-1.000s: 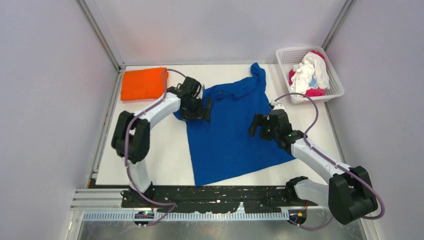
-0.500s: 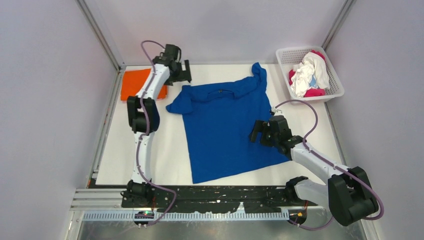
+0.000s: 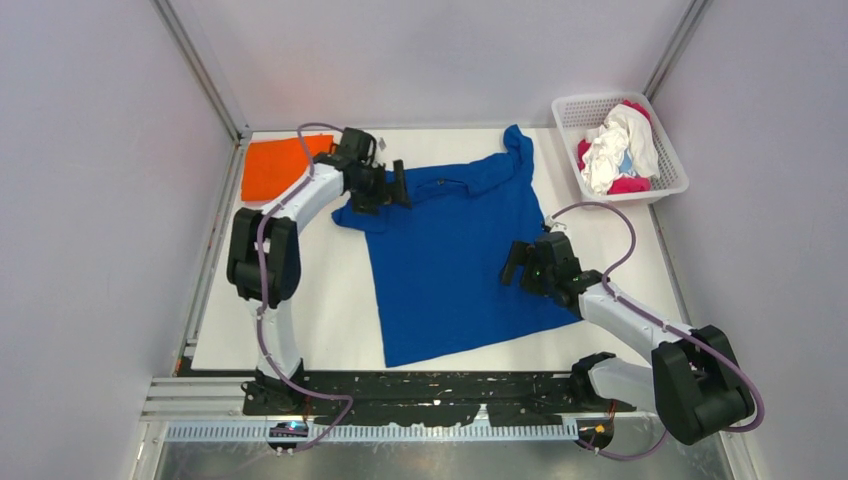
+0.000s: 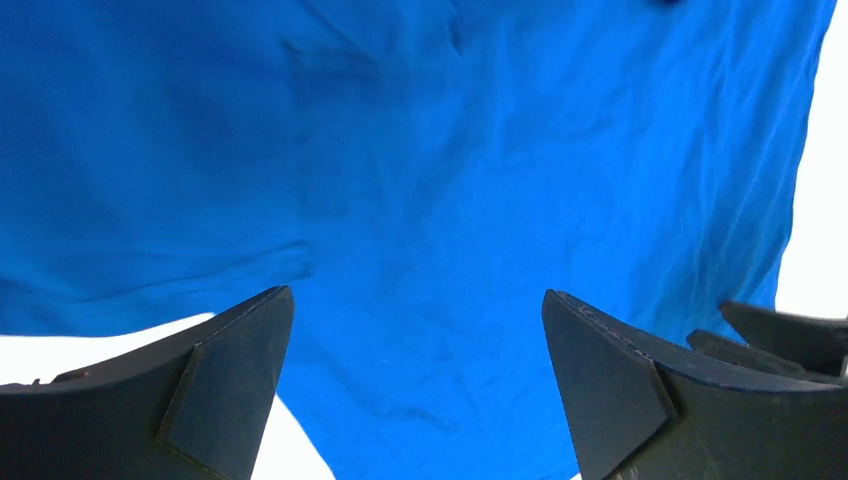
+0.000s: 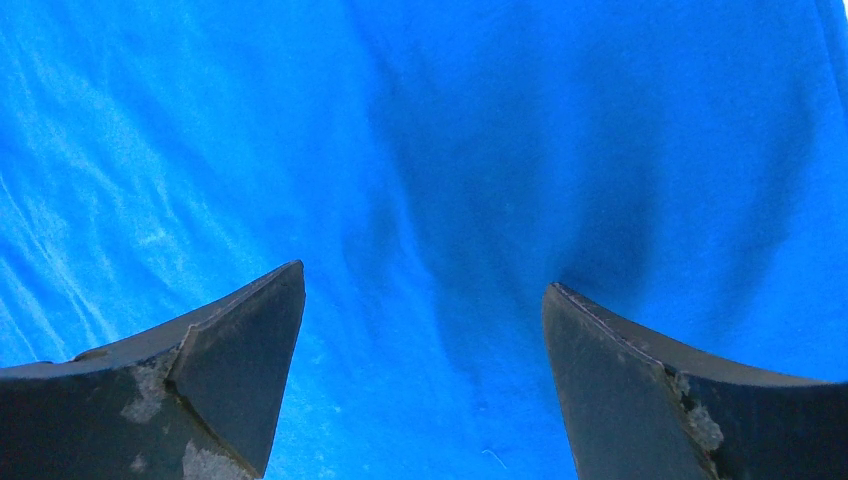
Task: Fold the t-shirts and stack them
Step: Flatten out the tshirt
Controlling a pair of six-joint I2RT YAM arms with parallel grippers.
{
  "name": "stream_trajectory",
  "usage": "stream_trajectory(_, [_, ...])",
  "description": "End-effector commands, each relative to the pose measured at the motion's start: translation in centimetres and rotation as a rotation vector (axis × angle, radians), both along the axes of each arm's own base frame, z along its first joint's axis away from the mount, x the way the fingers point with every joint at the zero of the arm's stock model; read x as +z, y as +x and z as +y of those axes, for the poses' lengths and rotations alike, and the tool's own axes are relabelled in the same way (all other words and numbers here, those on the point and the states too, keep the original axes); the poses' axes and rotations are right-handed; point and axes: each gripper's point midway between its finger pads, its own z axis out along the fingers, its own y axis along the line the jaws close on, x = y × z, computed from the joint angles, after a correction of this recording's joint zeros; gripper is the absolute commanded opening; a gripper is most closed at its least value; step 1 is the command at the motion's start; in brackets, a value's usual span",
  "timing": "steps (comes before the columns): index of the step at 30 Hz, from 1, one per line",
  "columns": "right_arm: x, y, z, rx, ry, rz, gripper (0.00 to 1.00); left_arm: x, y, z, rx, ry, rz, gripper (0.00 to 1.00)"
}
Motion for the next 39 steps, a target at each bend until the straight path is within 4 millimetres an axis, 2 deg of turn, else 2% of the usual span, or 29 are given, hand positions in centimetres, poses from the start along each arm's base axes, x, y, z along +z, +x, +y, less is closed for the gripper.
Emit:
stream_trajectory(1, [-0.2, 0.1, -0.5, -0.075, -0.002, 0.014, 0.95, -1.6, -2.4, -2.6, -0.039, -0.083, 0.045, 1.0])
stream_trajectory(6, [-0.8, 1.1, -0.7, -0.103, -0.035, 0.056, 0.95, -5.5, -6.5, -3.0, -0.024, -0.048, 0.146, 1.0])
stream_trajectory(7, [-1.5, 1.1, -0.9, -0.109, -0.051, 0.085, 0.96, -6.5, -7.4, -2.8, -0.016, -0.039, 0.167, 1.0])
stream_trajectory(9, [-1.3, 2.7, -0.7, -0.12, -0.059, 0.094, 0.95, -7.7, -9.1, -2.8, -0.012, -0.039, 0.204, 1.0])
stream_trajectory(10, [-2.2, 2.8, -0.8, -0.118, -0.077, 0.13, 0.95, -8.2, -10.2, -2.9, -0.017, -0.049, 0.226, 1.0])
stream_trajectory(11, [-1.5, 4.1, -0.6, -0.123, -0.074, 0.12, 0.95, -8.6, -11.1, -3.3, -0.026, -0.064, 0.24, 1.0])
stream_trajectory(12, [-2.4, 4.5, -0.6, -0.114, -0.094, 0.154, 0.95, -9.0, -12.4, -3.4, -0.028, -0.067, 0.26, 1.0])
stream_trajectory(13, [-1.6, 6.0, -0.3, -0.105, -0.098, 0.137, 0.95, -9.3, -13.7, -3.6, -0.035, -0.065, 0.274, 1.0])
stream_trajectory(14, [-2.5, 6.5, -0.1, -0.094, -0.112, 0.164, 0.95, -9.2, -15.1, -4.2, -0.051, -0.063, 0.277, 1.0])
stream_trajectory(15, [-1.3, 8.4, 0.5, -0.069, -0.114, 0.129, 0.95, -9.5, -16.8, -4.6, -0.065, -0.064, 0.289, 1.0])
stream_trajectory(16, [-2.1, 9.1, 0.8, -0.051, -0.122, 0.151, 0.95, -9.5, -18.4, -5.5, -0.093, -0.081, 0.297, 1.0])
stream_trajectory(17, [-0.7, 11.2, 1.5, -0.035, -0.119, 0.114, 0.95, -9.5, -20.2, -6.3, -0.121, -0.098, 0.307, 1.0])
stream_trajectory(18, [-1.7, 11.9, 1.8, -0.026, -0.132, 0.138, 0.95, -9.5, -21.8, -7.2, -0.137, -0.12, 0.32, 1.0])
stream_trajectory(19, [-1.6, 14.0, 2.5, -0.009, -0.136, 0.13, 0.95, -9.9, -23.9, -8.1, -0.146, -0.146, 0.353, 1.0])
stream_trajectory(22, [-1.5, 17.8, 4.5, 0.04, -0.124, 0.14, 0.96, -9.0, -27.4, -12.4, -0.22, -0.262, 0.382, 1.0])
stream_trajectory(25, [-1.8, 21.7, 6.7, 0.101, -0.105, 0.154, 0.95, -7.6, -27.5, -16.0, -0.291, -0.314, 0.343, 1.0])
stream_trajectory(26, [-0.6, 23.3, 7.4, 0.108, -0.098, 0.12, 0.95, -7.0, -27.0, -17.0, -0.309, -0.328, 0.325, 1.0])
stream_trajectory(28, [-0.7, 24.7, 7.8, 0.129, -0.11, 0.114, 0.96, -6.0, -25.7, -18.3, -0.33, -0.332, 0.29, 1.0])
stream_trajectory(29, [0.1, 25.8, 7.9, 0.136, -0.123, 0.09, 0.95, -5.6, -25.1, -18.4, -0.337, -0.306, 0.269, 1.0])
stream_trajectory(30, [0.6, 26.0, 7.8, 0.142, -0.138, 0.088, 0.95, -4.9, -24.3, -18.4, -0.339, -0.273, 0.234, 1.0])
stream_trajectory(31, [2.3, 26.9, 7.8, 0.138, -0.143, 0.046, 0.95, -4.2, -23.4, -18.0, -0.332, -0.232, 0.191, 1.0])
stream_trajectory(34, [6.2, 27.4, 7.0, 0.134, -0.18, -0.031, 0.95, -1.9, -21.9, -15.9, -0.302, -0.127, 0.07, 1.0])
stream_trajectory(35, [8.5, 27.3, 6.4, 0.115, -0.194, -0.074, 0.95, -1.2, -21.6, -14.9, -0.287, -0.09, 0.032, 1.0])
stream_trajectory(36, [10.3, 26.7, 5.5, 0.096, -0.215, -0.104, 0.95, -0.6, -21.5, -13.7, -0.27, -0.053, 0.004, 1.0])
stream_trajectory(39, [12.1, 24.0, 3.5, 0.048, -0.245, -0.129, 0.95, -0.4, -21.8, -9.0, -0.199, 0.101, -0.041, 1.0])
